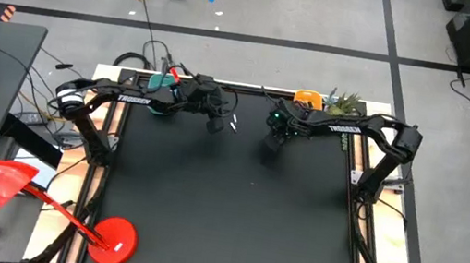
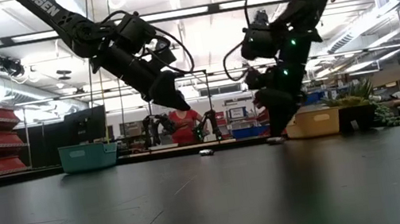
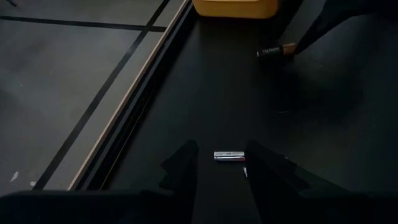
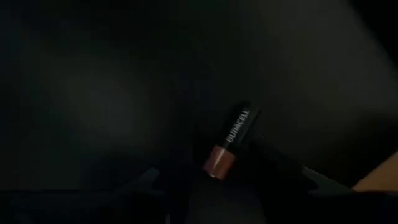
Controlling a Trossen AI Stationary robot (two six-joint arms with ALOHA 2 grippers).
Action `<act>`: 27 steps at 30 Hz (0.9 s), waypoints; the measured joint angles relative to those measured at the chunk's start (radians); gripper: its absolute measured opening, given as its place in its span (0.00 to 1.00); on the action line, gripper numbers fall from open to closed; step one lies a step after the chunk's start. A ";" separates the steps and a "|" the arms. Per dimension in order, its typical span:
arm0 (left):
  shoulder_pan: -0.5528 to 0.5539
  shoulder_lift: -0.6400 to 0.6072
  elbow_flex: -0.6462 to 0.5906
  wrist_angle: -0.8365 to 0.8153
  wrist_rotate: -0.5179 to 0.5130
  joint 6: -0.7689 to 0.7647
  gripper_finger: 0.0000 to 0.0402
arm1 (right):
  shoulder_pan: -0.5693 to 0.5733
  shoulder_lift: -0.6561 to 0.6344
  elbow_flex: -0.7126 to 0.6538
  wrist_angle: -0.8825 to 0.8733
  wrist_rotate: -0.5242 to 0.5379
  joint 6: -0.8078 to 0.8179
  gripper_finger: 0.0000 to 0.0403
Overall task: Sort batteries
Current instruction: Put the black battery into the yellow bin
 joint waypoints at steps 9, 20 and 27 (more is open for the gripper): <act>0.000 0.000 0.000 -0.007 0.000 -0.001 0.35 | -0.010 0.000 0.115 -0.092 -0.055 -0.014 0.41; 0.000 0.000 0.000 -0.009 0.000 -0.003 0.35 | 0.019 0.128 0.114 -0.045 -0.051 0.030 0.41; 0.000 0.000 0.000 -0.011 0.000 -0.002 0.35 | 0.019 0.171 0.120 -0.054 -0.082 0.001 0.29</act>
